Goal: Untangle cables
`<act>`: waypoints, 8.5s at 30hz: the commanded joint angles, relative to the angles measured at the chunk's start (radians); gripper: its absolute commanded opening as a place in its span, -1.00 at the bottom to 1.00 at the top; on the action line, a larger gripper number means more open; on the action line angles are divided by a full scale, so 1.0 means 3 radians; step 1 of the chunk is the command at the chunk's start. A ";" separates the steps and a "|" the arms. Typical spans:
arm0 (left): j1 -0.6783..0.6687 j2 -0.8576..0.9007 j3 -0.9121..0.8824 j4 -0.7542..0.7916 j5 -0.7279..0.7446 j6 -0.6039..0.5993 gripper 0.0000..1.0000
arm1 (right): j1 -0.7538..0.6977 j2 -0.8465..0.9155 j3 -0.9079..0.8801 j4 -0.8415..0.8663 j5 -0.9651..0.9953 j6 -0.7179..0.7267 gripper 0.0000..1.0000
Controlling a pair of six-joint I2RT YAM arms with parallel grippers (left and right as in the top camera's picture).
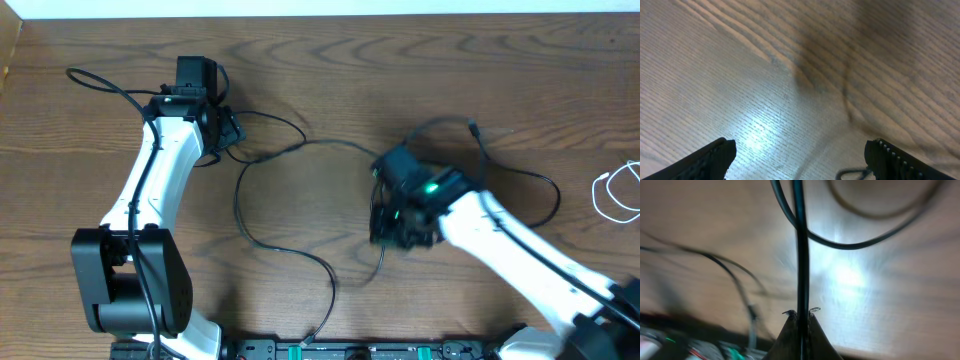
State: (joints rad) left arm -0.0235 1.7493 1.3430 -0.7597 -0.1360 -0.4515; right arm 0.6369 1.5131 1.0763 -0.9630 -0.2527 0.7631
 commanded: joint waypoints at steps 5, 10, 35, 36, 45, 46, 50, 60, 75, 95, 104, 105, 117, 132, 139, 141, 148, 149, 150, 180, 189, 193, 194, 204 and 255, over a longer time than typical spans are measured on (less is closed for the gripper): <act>0.0003 0.0009 0.0005 -0.0013 -0.0009 0.0005 0.75 | -0.0458 -0.0254 0.0964 -0.0160 0.0786 -0.0233 -0.98; 0.0001 0.0009 0.0005 -0.0011 -0.0009 0.0005 0.75 | -0.0750 -0.0251 0.1507 -0.0144 0.0786 -0.0460 -0.97; 0.0375 0.0009 0.0005 -0.0057 -0.0177 -0.0284 0.75 | -0.2029 0.0045 0.1976 -0.0047 0.0795 -0.1053 -0.97; 0.0432 0.0009 0.0005 -0.0058 -0.0027 -0.0277 0.75 | -0.2029 0.0069 0.1975 -0.0053 0.0795 -0.1053 -0.98; 0.0552 0.0009 0.0005 -0.0217 0.1349 0.0910 0.96 | -0.2029 0.0172 0.1975 -0.0056 0.0744 -0.1052 -0.98; 0.0539 0.0009 0.0005 -0.0276 0.1353 0.1038 0.96 | -0.2029 0.0172 0.1975 -0.0057 0.0743 -0.1052 -0.98; 0.0487 0.0009 0.0005 -0.0617 0.1350 0.1620 0.96 | -0.2029 0.0172 0.1975 -0.0076 0.0740 -0.1053 -0.98; 0.0482 0.0009 0.0005 -0.1484 0.1481 0.1807 0.96 | -0.2029 0.0172 0.1975 -0.0118 0.0720 -0.1053 -0.98; 0.0484 0.0009 0.0005 -0.0907 0.1900 0.1958 0.96 | -0.2007 0.0172 0.1975 -0.0078 0.0259 -0.1291 -0.98; -0.0287 0.0009 0.0005 -0.0031 0.2088 0.1928 0.96 | -0.1350 0.0172 0.1975 0.1209 -0.1695 -0.1423 -0.98; -0.0501 0.0009 0.0005 0.0498 0.2777 0.1167 0.96 | -0.1569 0.0172 0.1975 0.1072 -0.1698 -0.1307 -0.98; -0.0514 0.0009 0.0005 0.0575 0.2853 0.1033 0.96 | -0.1577 0.0172 0.1975 0.1034 -0.1698 -0.1395 -0.98; -0.0764 0.0009 0.0005 0.1315 0.3850 0.0528 0.96 | -0.1578 0.0172 0.1972 0.0640 -0.1475 -0.1851 -0.98; -0.1083 0.0009 0.0005 0.2093 0.3325 -0.0323 0.96 | -0.1478 0.0173 0.1972 0.0492 -0.1591 -0.1836 -0.98; -0.1245 0.0009 0.0005 0.2104 0.2728 -0.0324 0.96 | -0.1462 0.0173 0.1972 0.0450 -0.1752 -0.1834 -0.98; -0.1259 0.0009 0.0005 0.2106 0.2569 -0.0327 0.96 | -0.1462 0.0172 0.1972 0.0421 -0.1780 -0.1823 -0.98; -0.1264 0.0009 0.0005 0.2110 0.2124 -0.0371 0.57 | -0.1462 0.0172 0.1972 0.0357 -0.1963 -0.1825 -0.98; -0.1264 0.0009 0.0005 0.2116 0.2106 -0.0373 0.57 | -0.1462 0.0172 0.1972 0.0355 -0.1965 -0.1825 -0.98; -0.1264 0.0009 0.0005 0.2117 0.2097 -0.0371 0.57 | -0.1462 0.0172 0.1972 0.0355 -0.1975 -0.1825 -0.98; 0.0472 0.0009 0.0005 0.0922 0.1759 0.0020 -0.85 | -0.2530 0.0170 0.1972 -0.0084 -0.1434 -0.2013 -0.98; 0.1120 0.0009 0.0005 0.0759 0.1762 0.0032 -0.85 | -0.3154 0.0170 0.1972 -0.0089 -0.1434 -0.2013 -0.98; 0.1203 0.0009 0.0005 0.0726 0.1813 0.0099 -0.85 | -0.3301 0.0170 0.1972 -0.0099 -0.1436 -0.2013 -0.98; 0.1203 0.0009 0.0005 0.0726 0.1815 0.0109 -0.85 | -0.3321 0.0170 0.1972 -0.0098 -0.1436 -0.2013 -0.98; 0.1193 0.0009 0.0005 0.0590 0.1849 0.0111 -0.85 | -0.3506 0.0170 0.1972 -0.0058 -0.0621 -0.1929 -0.98; 0.0362 0.0009 0.0005 0.0141 0.1998 0.1068 -0.85 | -0.4342 0.1007 0.1972 0.1574 0.1325 -0.2558 -0.98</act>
State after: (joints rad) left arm 0.0868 1.7496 1.3426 -0.7105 0.4583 -0.1520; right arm -0.6655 1.7359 1.6577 -0.4503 0.2752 0.0097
